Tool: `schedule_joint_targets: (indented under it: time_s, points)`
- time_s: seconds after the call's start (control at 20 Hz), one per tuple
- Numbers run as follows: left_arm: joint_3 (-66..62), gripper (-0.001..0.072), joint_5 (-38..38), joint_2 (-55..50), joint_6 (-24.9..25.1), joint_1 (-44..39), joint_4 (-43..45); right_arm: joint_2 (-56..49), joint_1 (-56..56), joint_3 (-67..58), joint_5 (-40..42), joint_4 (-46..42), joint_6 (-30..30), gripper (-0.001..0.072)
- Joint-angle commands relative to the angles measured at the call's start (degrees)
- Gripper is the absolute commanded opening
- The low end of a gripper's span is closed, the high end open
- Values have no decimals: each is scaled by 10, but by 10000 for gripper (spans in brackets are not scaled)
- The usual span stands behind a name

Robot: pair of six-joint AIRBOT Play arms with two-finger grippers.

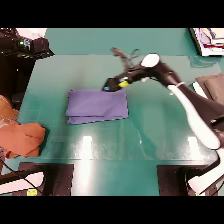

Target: Fold the shirts.

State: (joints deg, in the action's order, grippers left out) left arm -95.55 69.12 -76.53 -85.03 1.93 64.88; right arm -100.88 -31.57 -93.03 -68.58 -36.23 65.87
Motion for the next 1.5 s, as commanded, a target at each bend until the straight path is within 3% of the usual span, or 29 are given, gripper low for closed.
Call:
schedule_joint_targets:
  time_s: [0.0,0.05,0.1,0.15,0.2,0.45,0.7,0.75,0.85,0.9,0.95,1.0,1.2,1.45]
  points:
    - [0,25,3,0,0,1,0,71,99,136,-14,0,2,306]
    - [0,25,0,0,0,1,0,84,123,167,-14,1,2,319]
    - [0,25,-5,0,0,1,0,90,142,188,-14,3,2,387]
    - [1,25,-11,0,0,1,-1,93,158,208,-9,8,2,560]
    - [1,25,-16,0,0,1,-2,92,165,225,1,12,2,629]
    - [2,25,-16,-5,0,1,-3,41,135,244,36,56,1,627]
    - [2,25,-18,-5,0,1,-5,-61,51,149,30,72,2,624]
    - [2,25,-17,-5,0,1,-6,-80,35,126,26,82,2,599]
    - [2,25,-16,-5,0,0,-10,-108,6,82,25,81,2,417]
    - [2,25,-14,-5,0,-2,-11,-116,-5,65,28,81,2,299]
    - [2,25,-10,-5,0,-7,-11,-122,-14,50,33,80,2,128]
    - [2,25,-11,-5,0,-15,-10,-123,-20,38,41,77,1,17]
    - [1,25,-32,-5,0,-76,-10,-116,3,-23,18,31,4,17]
    - [1,25,-67,-5,0,-139,-10,-45,144,-59,-20,-41,18,17]
